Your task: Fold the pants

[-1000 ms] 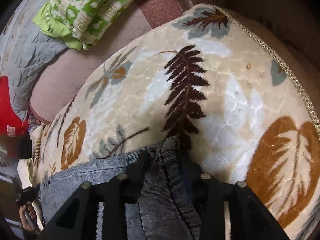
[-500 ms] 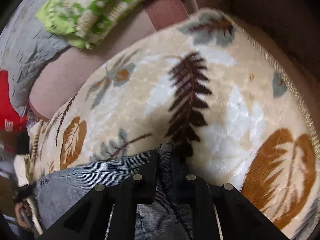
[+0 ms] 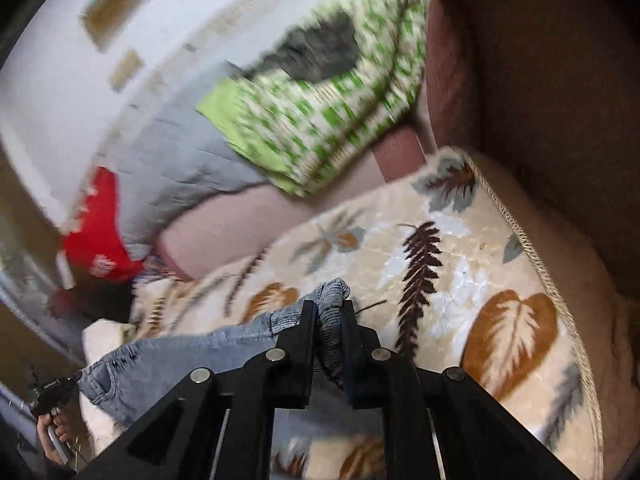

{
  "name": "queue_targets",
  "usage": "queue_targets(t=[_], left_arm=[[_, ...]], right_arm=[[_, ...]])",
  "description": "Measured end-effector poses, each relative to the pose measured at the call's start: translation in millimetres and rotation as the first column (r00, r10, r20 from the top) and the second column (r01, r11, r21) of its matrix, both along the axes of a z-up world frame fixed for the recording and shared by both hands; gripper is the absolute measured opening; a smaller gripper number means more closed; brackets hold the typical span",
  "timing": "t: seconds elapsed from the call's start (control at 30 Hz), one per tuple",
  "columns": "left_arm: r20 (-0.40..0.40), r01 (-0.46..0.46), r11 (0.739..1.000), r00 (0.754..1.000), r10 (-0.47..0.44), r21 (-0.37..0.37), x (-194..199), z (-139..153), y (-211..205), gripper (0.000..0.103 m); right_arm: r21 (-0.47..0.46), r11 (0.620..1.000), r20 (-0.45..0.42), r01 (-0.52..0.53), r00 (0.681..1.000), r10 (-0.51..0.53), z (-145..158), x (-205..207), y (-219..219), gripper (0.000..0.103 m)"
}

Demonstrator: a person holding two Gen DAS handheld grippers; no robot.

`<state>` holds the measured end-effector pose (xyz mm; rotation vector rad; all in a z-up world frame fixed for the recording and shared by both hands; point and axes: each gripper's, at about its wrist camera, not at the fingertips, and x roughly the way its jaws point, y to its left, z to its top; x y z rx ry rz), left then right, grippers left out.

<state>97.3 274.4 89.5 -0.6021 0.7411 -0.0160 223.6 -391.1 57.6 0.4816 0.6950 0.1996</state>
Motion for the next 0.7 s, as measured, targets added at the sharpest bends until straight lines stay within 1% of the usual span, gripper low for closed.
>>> queue_targets(t=[0.07, 0.1, 0.13, 0.17, 0.2, 0.23, 0.27, 0.3, 0.33, 0.37, 0.4, 0.43, 0.47, 0.5, 0.53, 0.57, 0.6, 0.63, 0.7], left_arm=[[0.009, 0.019, 1.000, 1.000, -0.018, -0.020, -40, -3, 6, 0.002], [0.014, 0.033, 0.999, 0.999, -0.033, -0.037, -68, -10, 11, 0.003], [0.010, 0.039, 0.998, 0.999, -0.039, -0.042, -88, -16, 14, 0.003], [-0.016, 0.058, 0.997, 0.998, -0.059, -0.046, -107, -28, 17, 0.003], [-0.051, 0.075, 0.996, 0.996, -0.077, -0.045, -123, -40, 20, 0.006], [-0.086, 0.071, 0.997, 0.994, -0.074, -0.033, -137, -51, 23, 0.007], [-0.129, 0.060, 0.998, 0.990, -0.059, 0.005, -145, -61, 26, 0.007], [-0.194, 0.037, 0.996, 0.981, -0.021, 0.081, -152, -73, 30, 0.008], [-0.222, 0.008, 0.993, 0.975, 0.019, 0.119, -156, -77, 35, 0.009], [-0.238, -0.033, 0.989, 0.969, 0.067, 0.141, -159, -79, 41, 0.009], [-0.236, -0.050, 0.990, 0.968, 0.081, 0.135, -160, -78, 43, 0.012], [-0.222, -0.060, 0.990, 0.971, 0.088, 0.130, -158, -72, 41, 0.022], [-0.202, -0.055, 0.988, 0.976, 0.084, 0.145, -153, -66, 33, 0.029], [-0.182, -0.049, 0.986, 0.980, 0.078, 0.158, -150, -61, 23, 0.046], [-0.143, -0.031, 0.986, 0.988, 0.054, 0.164, -145, -55, 8, 0.059], [-0.121, -0.014, 0.987, 0.992, 0.034, 0.163, -140, -53, -4, 0.061], [-0.106, 0.004, 0.986, 0.994, 0.014, 0.165, -134, -53, -18, 0.061], [-0.099, 0.028, 0.984, 0.995, -0.010, 0.178, -127, -55, -37, 0.061], [-0.097, 0.042, 0.978, 0.995, -0.023, 0.204, -117, -65, -61, 0.061]], right_arm=[[0.014, 1.000, 0.024, -0.026, 0.999, 0.026, -1, -43, -6, 0.012], [0.015, 0.999, 0.027, -0.036, 0.999, 0.036, -4, -59, -8, 0.012], [0.025, 0.999, 0.026, -0.046, 0.999, 0.045, -12, -80, -12, 0.012], [0.043, 0.997, 0.008, -0.063, 0.998, 0.063, -27, -103, -16, 0.015], [0.056, 0.996, -0.025, -0.077, 0.997, 0.078, -42, -119, -20, 0.016], [0.069, 0.994, -0.077, -0.088, 0.993, 0.093, -63, -139, -24, 0.016], [0.086, 0.992, -0.136, -0.093, 0.985, 0.104, -87, -156, -29, 0.019], [0.099, 0.991, -0.179, -0.089, 0.978, 0.106, -102, -166, -32, 0.021], [0.110, 0.992, -0.280, -0.066, 0.955, 0.094, -128, -181, -38, 0.026], [0.106, 0.994, -0.345, -0.041, 0.936, 0.075, -142, -188, -43, 0.029], [0.107, 0.994, -0.375, -0.008, 0.926, 0.047, -149, -196, -49, 0.029], [0.130, 0.991, -0.372, 0.030, 0.928, 0.020, -152, -204, -55, 0.030], [0.154, 0.986, -0.361, 0.058, 0.933, 0.001, -150, -209, -60, 0.033], [0.174, 0.981, -0.346, 0.084, 0.938, -0.019, -145, -211, -64, 0.040], [0.188, 0.977, -0.330, 0.102, 0.943, -0.035, -138, -211, -64, 0.047], [0.205, 0.972, -0.313, 0.111, 0.949, -0.043, -131, -208, -62, 0.064], [0.214, 0.971, -0.304, 0.108, 0.952, -0.038, -126, -204, -58, 0.070], [0.210, 0.973, -0.301, 0.094, 0.953, -0.027, -121, -197, -50, 0.070], [0.171, 0.981, -0.318, 0.091, 0.947, -0.033, -120, -190, -36, 0.070]])
